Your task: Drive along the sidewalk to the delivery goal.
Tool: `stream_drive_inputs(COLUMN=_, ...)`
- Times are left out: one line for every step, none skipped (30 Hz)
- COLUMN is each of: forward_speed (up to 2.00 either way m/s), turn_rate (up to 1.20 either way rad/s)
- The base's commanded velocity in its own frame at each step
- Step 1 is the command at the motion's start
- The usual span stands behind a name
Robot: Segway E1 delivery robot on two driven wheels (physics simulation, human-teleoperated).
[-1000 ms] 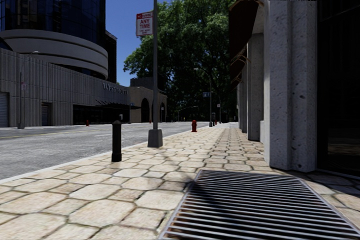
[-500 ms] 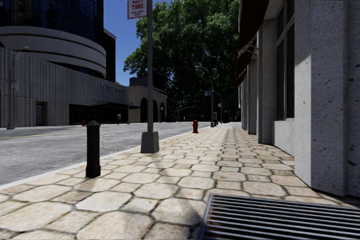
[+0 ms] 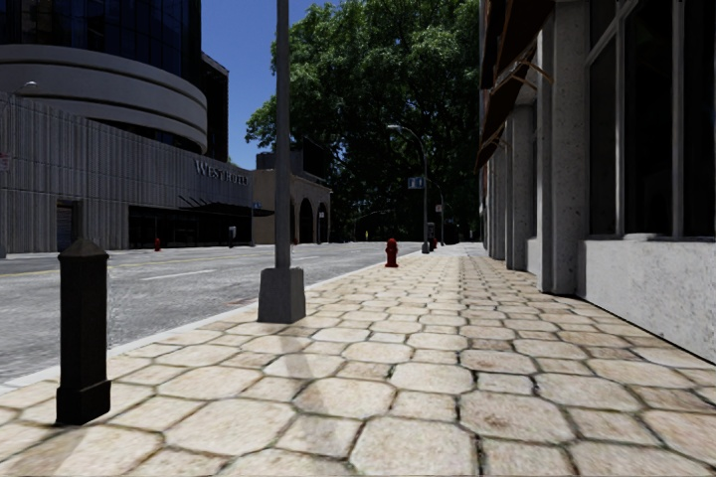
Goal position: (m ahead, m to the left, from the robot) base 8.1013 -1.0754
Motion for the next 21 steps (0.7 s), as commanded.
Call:
stream_drive_inputs(forward_speed=2.00, turn_rate=0.00)
stream_drive_inputs(forward_speed=2.00, turn_rate=0.00)
stream_drive_inputs(forward_speed=2.00, turn_rate=0.00)
stream_drive_inputs(forward_speed=2.00, turn_rate=0.00)
stream_drive_inputs(forward_speed=2.00, turn_rate=0.00)
stream_drive_inputs(forward_speed=2.00, turn_rate=0.00)
stream_drive_inputs(forward_speed=2.00, turn_rate=0.00)
stream_drive_inputs(forward_speed=2.00, turn_rate=0.00)
stream_drive_inputs(forward_speed=2.00, turn_rate=0.00)
stream_drive_inputs(forward_speed=2.00, turn_rate=0.00)
stream_drive_inputs(forward_speed=2.00, turn_rate=0.00)
stream_drive_inputs(forward_speed=2.00, turn_rate=0.00)
stream_drive_inputs(forward_speed=2.00, turn_rate=0.00)
stream_drive_inputs(forward_speed=2.00, turn_rate=0.00)
stream_drive_inputs(forward_speed=2.00, turn_rate=0.00)
stream_drive_inputs(forward_speed=2.00, turn_rate=0.00)
stream_drive_inputs(forward_speed=2.00, turn_rate=0.00)
stream_drive_inputs(forward_speed=2.00, turn_rate=0.00)
stream_drive_inputs(forward_speed=2.00, turn_rate=0.00)
stream_drive_inputs(forward_speed=2.00, turn_rate=0.00)
stream_drive_inputs(forward_speed=2.00, turn_rate=-0.05)
